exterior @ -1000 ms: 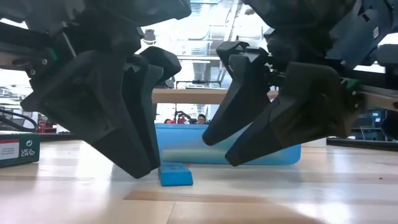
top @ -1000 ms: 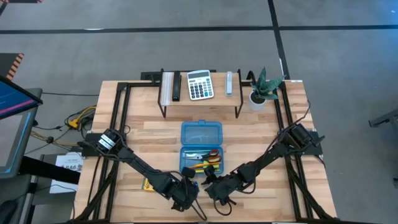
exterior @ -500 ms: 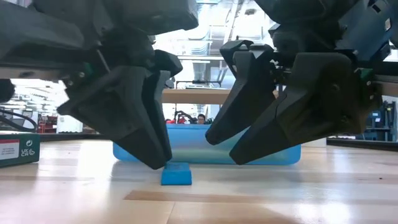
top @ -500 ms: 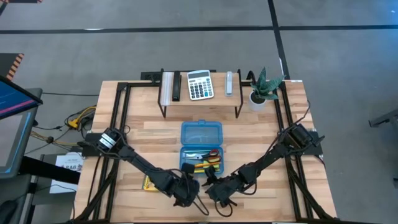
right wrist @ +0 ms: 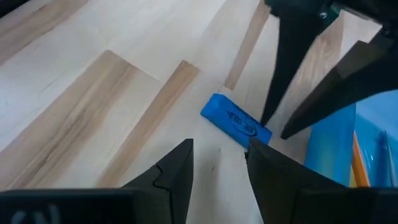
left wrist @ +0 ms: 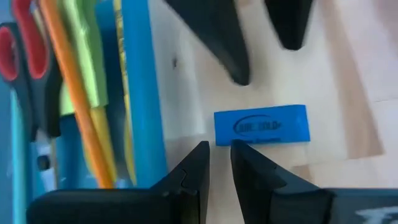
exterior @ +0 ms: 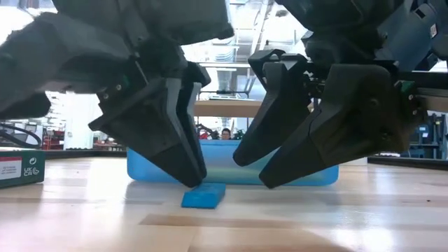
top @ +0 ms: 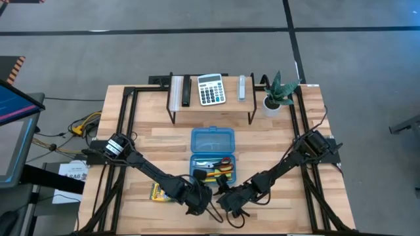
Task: Pack school essentials
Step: Put the blue eraser into the blue supply box
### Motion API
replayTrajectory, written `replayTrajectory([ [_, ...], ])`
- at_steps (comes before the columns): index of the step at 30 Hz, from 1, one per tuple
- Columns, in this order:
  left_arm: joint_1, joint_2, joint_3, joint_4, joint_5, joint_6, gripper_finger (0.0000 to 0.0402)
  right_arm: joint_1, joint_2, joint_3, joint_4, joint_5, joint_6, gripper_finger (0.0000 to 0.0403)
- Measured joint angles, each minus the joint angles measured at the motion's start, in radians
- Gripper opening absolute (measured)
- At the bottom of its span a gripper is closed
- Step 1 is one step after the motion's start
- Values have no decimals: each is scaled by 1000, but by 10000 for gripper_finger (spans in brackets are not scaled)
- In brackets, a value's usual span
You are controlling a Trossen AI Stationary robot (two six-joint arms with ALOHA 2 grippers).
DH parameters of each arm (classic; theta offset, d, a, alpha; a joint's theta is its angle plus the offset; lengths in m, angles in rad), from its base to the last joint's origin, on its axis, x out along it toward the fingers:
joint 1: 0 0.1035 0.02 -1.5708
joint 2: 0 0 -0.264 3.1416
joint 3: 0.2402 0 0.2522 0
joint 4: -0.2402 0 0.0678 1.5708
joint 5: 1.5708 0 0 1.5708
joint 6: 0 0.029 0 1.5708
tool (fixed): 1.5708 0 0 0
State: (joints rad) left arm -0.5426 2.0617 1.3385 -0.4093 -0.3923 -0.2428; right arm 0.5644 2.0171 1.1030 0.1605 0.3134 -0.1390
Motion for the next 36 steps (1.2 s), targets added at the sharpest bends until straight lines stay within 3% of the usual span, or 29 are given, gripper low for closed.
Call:
replayTrajectory([
  [9,-1,1,-1,135,96,65,56,-4,0,0,-10,0,0,169],
  [25,-30,-43,3,105,127,13,58,-6,0,0,-57,1,60,170],
  [36,-43,-6,-5,114,60,-55,121,-32,0,0,-64,1,125,165],
])
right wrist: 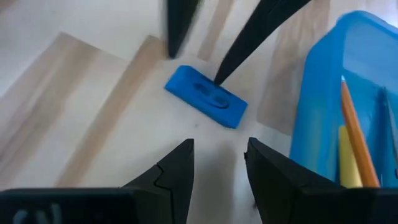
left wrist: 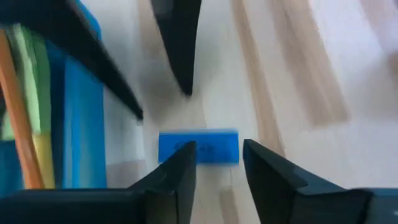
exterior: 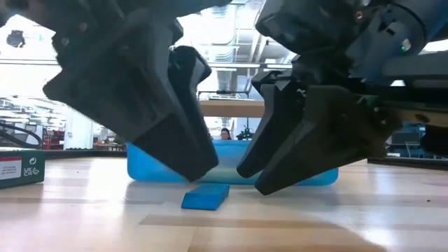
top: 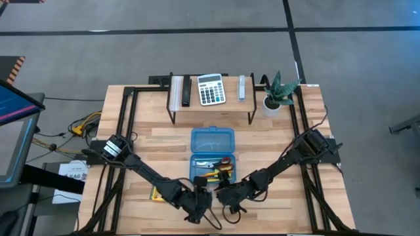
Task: Pack school essentials
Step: Put the blue eraser into the blue supply box
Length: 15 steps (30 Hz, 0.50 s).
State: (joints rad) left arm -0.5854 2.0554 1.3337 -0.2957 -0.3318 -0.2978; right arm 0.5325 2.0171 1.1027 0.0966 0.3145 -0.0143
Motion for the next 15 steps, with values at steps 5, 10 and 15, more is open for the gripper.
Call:
replayTrajectory([
  [5,3,10,2,4,5,-25,162,-1,0,0,-1,0,26,164],
  [10,1,21,2,12,-14,-22,187,-1,0,0,1,-1,26,157],
  [15,2,26,2,-3,-17,-22,192,-1,0,0,2,0,26,153],
])
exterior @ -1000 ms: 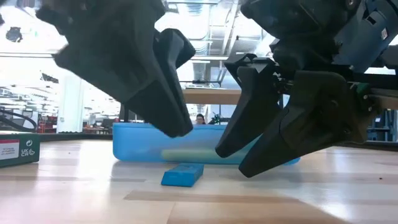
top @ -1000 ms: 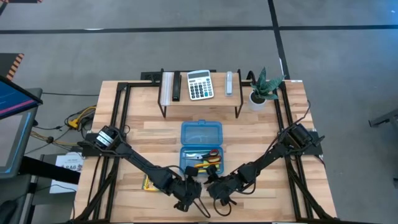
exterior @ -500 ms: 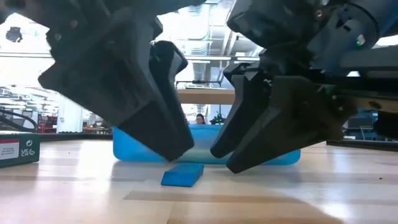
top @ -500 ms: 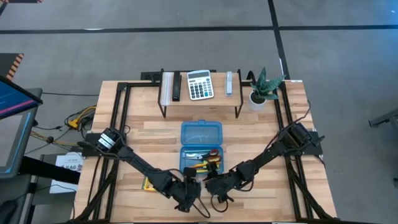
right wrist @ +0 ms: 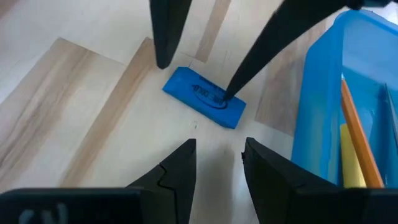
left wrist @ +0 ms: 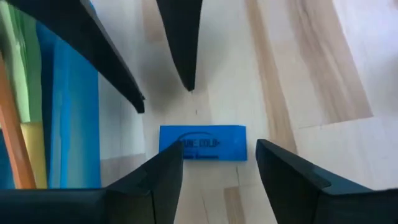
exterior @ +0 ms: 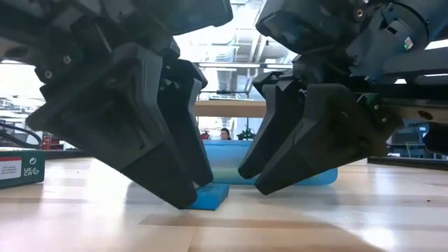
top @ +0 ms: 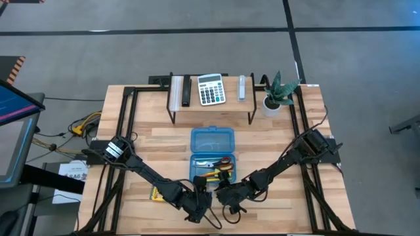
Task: Pack school essentials
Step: Put the blue eraser into the blue supply box
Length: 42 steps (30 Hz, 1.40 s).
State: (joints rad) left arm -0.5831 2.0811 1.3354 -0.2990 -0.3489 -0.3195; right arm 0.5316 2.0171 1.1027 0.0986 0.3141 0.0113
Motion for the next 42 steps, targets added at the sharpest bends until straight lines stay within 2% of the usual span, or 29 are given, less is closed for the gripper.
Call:
replayTrajectory([
  [12,-2,0,0,6,0,40,193,-3,0,0,7,0,-4,151],
  [21,-1,-1,0,10,102,64,193,-3,0,0,10,0,-11,152],
  [25,-8,-13,14,-15,109,68,191,-3,0,0,10,0,-11,149],
  [27,-21,-29,34,-9,97,95,186,-3,0,0,10,0,-11,147],
  [30,-31,-47,47,0,23,141,175,-3,0,0,10,0,-11,146],
  [35,0,-35,16,-5,-58,130,160,1,0,0,10,1,-11,148],
  [42,44,-34,-40,5,-48,76,150,5,0,0,10,2,-19,145],
])
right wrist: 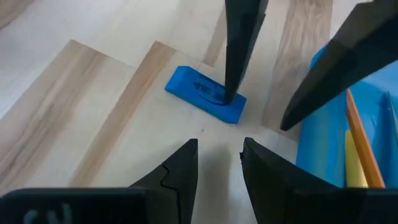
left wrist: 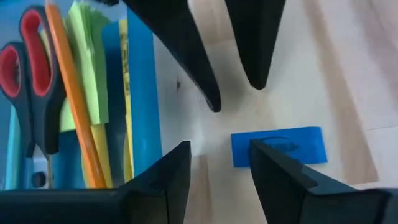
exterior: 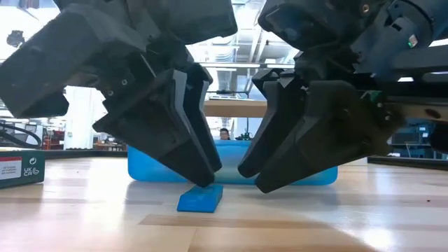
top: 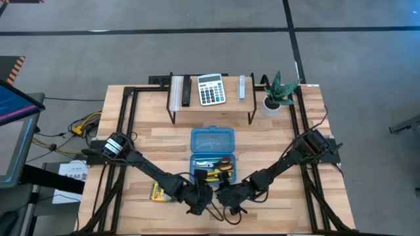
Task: Pack school essentials
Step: Put the blue eraser into the blue supply box
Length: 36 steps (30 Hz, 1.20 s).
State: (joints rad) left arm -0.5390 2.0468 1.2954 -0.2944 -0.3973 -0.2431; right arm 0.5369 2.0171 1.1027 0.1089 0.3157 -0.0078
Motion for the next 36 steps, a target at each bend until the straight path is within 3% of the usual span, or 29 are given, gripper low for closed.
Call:
replayTrajectory([
  [11,11,-2,-22,42,124,-82,148,0,0,0,4,0,0,147],
  [26,20,-2,-22,54,215,-145,148,2,0,0,4,0,-3,147],
  [36,18,-1,-22,50,203,-164,152,35,0,27,1,-1,-3,147],
])
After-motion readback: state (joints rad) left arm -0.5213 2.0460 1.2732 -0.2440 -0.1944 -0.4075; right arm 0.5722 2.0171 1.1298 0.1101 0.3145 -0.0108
